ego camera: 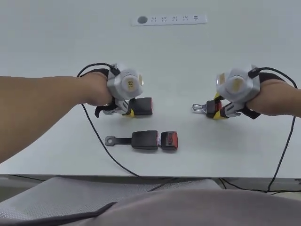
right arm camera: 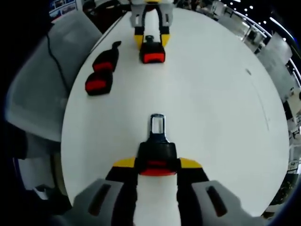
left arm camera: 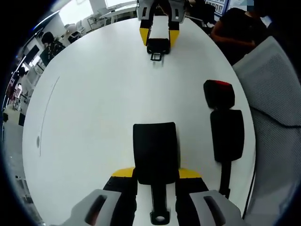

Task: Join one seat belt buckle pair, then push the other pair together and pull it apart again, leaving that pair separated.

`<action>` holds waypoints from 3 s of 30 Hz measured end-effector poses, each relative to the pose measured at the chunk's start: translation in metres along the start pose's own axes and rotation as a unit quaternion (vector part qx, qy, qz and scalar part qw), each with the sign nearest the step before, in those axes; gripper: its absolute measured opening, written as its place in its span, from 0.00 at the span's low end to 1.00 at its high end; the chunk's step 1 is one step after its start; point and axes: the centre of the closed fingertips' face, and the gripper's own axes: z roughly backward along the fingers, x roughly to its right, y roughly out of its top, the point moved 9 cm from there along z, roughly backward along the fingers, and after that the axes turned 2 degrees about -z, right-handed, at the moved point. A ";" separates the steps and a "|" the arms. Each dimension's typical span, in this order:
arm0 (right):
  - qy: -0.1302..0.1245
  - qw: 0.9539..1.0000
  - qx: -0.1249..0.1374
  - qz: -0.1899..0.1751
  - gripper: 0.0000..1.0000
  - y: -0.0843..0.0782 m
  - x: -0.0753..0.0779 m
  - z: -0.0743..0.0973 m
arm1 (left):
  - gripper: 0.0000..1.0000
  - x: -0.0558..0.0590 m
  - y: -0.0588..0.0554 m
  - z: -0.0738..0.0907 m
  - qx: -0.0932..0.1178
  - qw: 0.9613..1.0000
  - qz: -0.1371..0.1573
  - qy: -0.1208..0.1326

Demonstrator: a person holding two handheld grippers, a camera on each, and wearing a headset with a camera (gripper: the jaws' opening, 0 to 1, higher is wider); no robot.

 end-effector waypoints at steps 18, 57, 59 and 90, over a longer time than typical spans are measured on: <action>0.004 0.999 0.008 0.034 0.30 0.055 0.004 -0.024 | 0.31 0.000 0.005 -0.003 -0.017 1.000 -0.004 -0.004; 0.011 0.998 0.036 0.050 0.30 0.120 -0.002 -0.052 | 0.31 0.000 0.005 -0.003 -0.018 1.000 -0.002 -0.010; 0.012 0.998 0.037 0.052 0.29 0.120 -0.002 -0.051 | 0.31 0.000 0.005 -0.003 -0.016 1.000 -0.003 -0.010; 0.017 0.996 0.081 0.022 0.27 0.133 -0.004 -0.059 | 0.30 0.000 0.003 -0.005 -0.013 1.000 0.007 -0.008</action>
